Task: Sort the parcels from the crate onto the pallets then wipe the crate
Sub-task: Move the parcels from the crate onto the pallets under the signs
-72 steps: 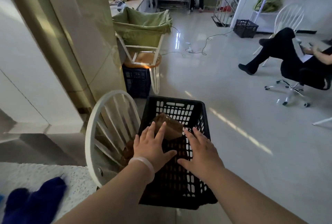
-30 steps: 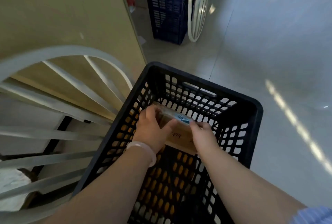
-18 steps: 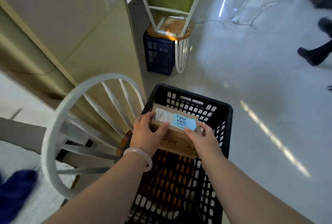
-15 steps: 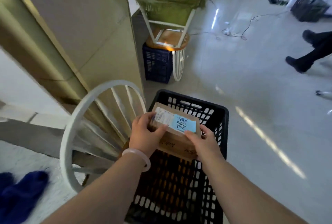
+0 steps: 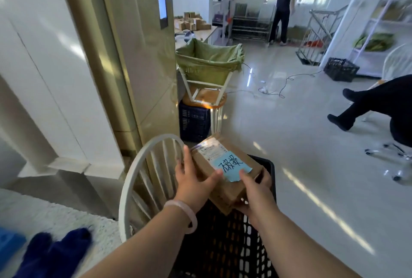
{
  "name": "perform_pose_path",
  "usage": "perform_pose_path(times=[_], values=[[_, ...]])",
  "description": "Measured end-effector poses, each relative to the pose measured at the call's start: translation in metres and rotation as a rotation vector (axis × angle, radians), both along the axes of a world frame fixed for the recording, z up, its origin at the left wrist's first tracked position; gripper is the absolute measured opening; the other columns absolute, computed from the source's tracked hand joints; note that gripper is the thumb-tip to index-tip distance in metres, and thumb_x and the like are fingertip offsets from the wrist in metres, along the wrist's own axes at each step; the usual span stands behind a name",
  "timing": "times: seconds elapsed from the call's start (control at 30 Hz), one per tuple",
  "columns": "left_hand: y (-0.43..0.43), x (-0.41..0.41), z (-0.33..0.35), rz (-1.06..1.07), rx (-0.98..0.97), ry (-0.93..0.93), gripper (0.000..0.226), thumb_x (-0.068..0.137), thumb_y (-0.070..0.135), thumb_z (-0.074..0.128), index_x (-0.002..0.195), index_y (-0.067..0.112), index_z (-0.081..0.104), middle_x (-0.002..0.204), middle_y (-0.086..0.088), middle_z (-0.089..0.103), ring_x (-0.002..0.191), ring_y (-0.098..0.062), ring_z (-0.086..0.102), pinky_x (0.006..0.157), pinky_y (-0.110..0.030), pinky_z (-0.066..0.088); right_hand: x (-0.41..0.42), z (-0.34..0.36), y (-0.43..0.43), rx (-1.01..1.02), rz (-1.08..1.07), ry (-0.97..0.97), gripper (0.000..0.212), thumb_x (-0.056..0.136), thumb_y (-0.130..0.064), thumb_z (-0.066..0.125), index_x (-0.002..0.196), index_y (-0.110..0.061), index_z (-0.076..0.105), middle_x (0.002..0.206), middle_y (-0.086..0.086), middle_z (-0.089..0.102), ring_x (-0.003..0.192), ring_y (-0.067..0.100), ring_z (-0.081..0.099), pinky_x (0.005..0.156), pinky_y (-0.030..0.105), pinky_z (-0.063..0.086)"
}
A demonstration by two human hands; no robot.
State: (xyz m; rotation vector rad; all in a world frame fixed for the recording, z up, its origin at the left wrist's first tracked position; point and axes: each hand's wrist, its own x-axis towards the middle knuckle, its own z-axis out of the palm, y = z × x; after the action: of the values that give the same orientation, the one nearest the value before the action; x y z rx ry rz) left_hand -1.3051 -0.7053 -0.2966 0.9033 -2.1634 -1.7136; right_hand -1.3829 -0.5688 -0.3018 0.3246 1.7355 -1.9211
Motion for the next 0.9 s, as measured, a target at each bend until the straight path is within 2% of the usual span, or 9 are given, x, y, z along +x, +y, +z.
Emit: perform_pose_path(times=[0.1,0.23,0.3,0.37,0.47,0.6,0.7,0.8,0.9], values=[[0.002,0.009,0.01,0.033,0.011,0.02,0.125,0.073,0.038,0.083,0.144,0.055,-0.018,0.161,0.004,-0.018,0.15,-0.024,0.002,0.116,-0.044,0.024,0.009,0.006,-0.01,0.003,0.037,0.033,0.072,0.089,-0.026,0.071,0.143,-0.039,0.025,0.111,0.002,0.063,0.091,0.023,0.067,0.074,0.053,0.06],[-0.022,0.026,0.022,0.065,-0.072,0.074,0.124,0.071,0.033,0.086,0.142,0.057,-0.012,0.162,0.003,-0.01,0.15,-0.019,0.005,0.116,-0.038,0.023,0.01,0.019,-0.008,0.1,0.201,0.252,0.058,0.089,-0.038,0.069,0.137,-0.032,0.037,0.12,-0.004,0.057,0.098,0.012,0.059,0.073,0.033,0.052],[-0.03,0.036,0.029,0.066,-0.074,0.103,0.125,0.062,0.041,0.089,0.141,0.063,-0.004,0.162,0.006,0.001,0.148,-0.021,0.014,0.116,-0.04,0.028,0.005,0.027,-0.004,0.135,0.325,0.349,0.063,0.088,-0.044,0.068,0.143,-0.04,0.036,0.13,-0.005,0.048,0.113,0.016,0.052,0.09,0.039,0.05],[-0.032,0.045,0.034,0.067,-0.022,0.164,0.118,0.048,0.053,0.091,0.125,0.082,0.007,0.159,0.008,0.016,0.143,-0.027,0.03,0.108,-0.05,0.043,0.002,0.039,-0.001,0.115,0.453,0.38,0.066,0.088,-0.042,0.069,0.144,-0.049,0.034,0.134,-0.008,0.047,0.119,0.019,0.052,0.098,0.045,0.05],[-0.027,0.06,0.037,0.126,0.033,0.262,0.101,0.049,0.049,0.089,0.116,0.086,0.024,0.151,0.009,0.026,0.134,-0.025,0.042,0.091,-0.047,0.056,-0.002,0.051,0.0,0.02,0.574,0.342,0.067,0.089,-0.03,0.072,0.143,-0.05,0.037,0.133,-0.006,0.054,0.111,0.019,0.061,0.085,0.045,0.059],[-0.011,0.087,0.042,0.22,-0.069,0.271,0.098,0.053,0.07,0.08,0.131,0.077,0.021,0.155,0.013,0.02,0.142,-0.021,0.032,0.105,-0.049,0.046,0.012,0.057,-0.011,-0.037,0.665,0.356,0.067,0.091,-0.024,0.069,0.145,-0.048,0.036,0.131,-0.007,0.056,0.108,0.017,0.062,0.088,0.047,0.057],[0.005,0.119,0.04,0.278,-0.098,0.246,0.103,0.064,0.053,0.082,0.14,0.069,0.014,0.149,0.011,0.029,0.137,-0.015,0.035,0.106,-0.044,0.045,0.034,0.055,-0.024,-0.086,0.785,0.354,0.067,0.093,-0.021,0.067,0.143,-0.05,0.034,0.119,-0.014,0.062,0.103,0.008,0.062,0.095,0.05,0.054],[0.007,0.16,0.041,0.363,-0.099,0.219,0.103,0.064,0.041,0.084,0.136,0.072,0.018,0.144,0.009,0.04,0.13,-0.013,0.045,0.101,-0.041,0.051,0.059,0.054,-0.036,-0.037,0.95,0.395,0.077,0.09,-0.027,0.07,0.146,-0.056,0.025,0.121,-0.02,0.062,0.118,0.014,0.056,0.107,0.054,0.042],[0.009,0.2,0.043,0.448,-0.072,0.207,0.101,0.069,0.025,0.086,0.131,0.073,0.024,0.14,0.007,0.045,0.123,-0.016,0.055,0.095,-0.038,0.055,0.088,0.057,-0.047,-0.047,1.14,0.499,0.081,0.093,-0.028,0.066,0.143,-0.064,0.015,0.125,-0.023,0.06,0.123,0.01,0.053,0.109,0.043,0.04]])
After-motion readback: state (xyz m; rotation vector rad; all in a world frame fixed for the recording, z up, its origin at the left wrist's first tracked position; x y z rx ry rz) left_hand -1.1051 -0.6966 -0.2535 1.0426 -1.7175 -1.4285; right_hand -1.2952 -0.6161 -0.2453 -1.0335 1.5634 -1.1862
